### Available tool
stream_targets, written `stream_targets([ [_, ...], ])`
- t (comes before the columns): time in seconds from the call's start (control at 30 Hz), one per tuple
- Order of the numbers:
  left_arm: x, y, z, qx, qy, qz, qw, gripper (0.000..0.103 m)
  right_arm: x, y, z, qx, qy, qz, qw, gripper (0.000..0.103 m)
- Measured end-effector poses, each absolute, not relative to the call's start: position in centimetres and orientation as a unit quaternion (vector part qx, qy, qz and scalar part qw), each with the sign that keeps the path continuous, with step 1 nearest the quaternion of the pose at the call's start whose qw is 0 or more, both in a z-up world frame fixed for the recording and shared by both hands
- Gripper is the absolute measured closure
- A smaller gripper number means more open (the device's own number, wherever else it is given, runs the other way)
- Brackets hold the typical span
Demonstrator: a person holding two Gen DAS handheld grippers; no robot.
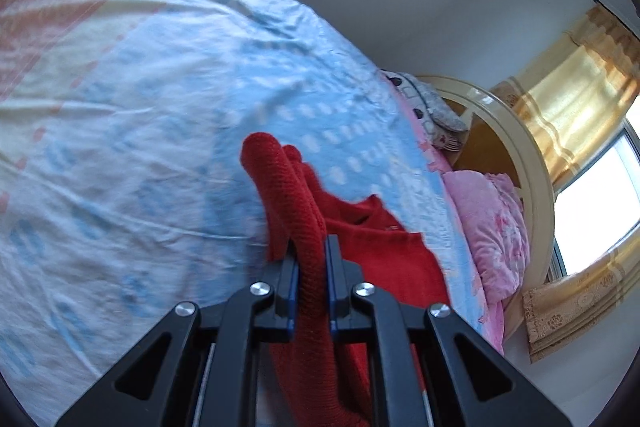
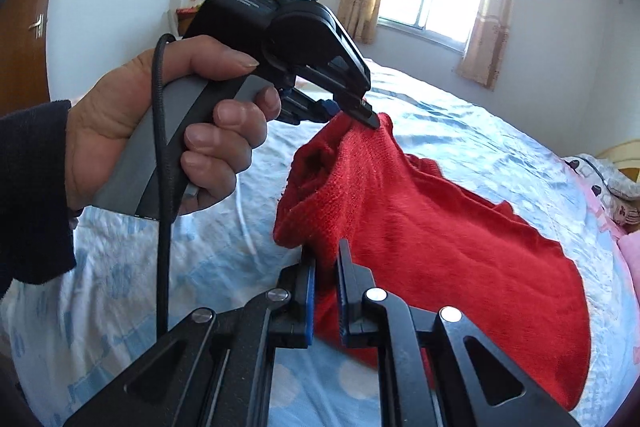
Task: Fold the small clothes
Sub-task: 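Grasp the side edge with both tools and lift it over the other half, then lay the folded half down and open both tools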
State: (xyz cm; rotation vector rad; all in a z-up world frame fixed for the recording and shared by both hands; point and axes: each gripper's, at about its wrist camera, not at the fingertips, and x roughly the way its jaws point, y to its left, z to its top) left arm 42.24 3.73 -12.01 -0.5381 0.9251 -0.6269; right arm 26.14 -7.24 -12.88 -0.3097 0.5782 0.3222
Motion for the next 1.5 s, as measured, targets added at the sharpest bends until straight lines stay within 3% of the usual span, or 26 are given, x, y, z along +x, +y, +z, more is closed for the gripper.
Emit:
stream_targets([
  [0.5,41.8,-5.3,-8.6,-0.216,0.417,-0.346,0.812,0.092,24.9,-15.7,-10.8,-0.096,0.269,0.103,0.953,0.095],
  [1.07,41.7,-14.1,-8.4,-0.190,0.440,-0.372,0.795,0.092,24.5,-23.7,-10.9,-0.038,0.292,0.063,0.954,0.096],
  [1.5,40.8,-21.8,-10.6,-0.106,0.472,-0.372,0.792,0.092,23.1,-28.9,-12.8,0.054,0.345,0.059,0.935,0.096],
])
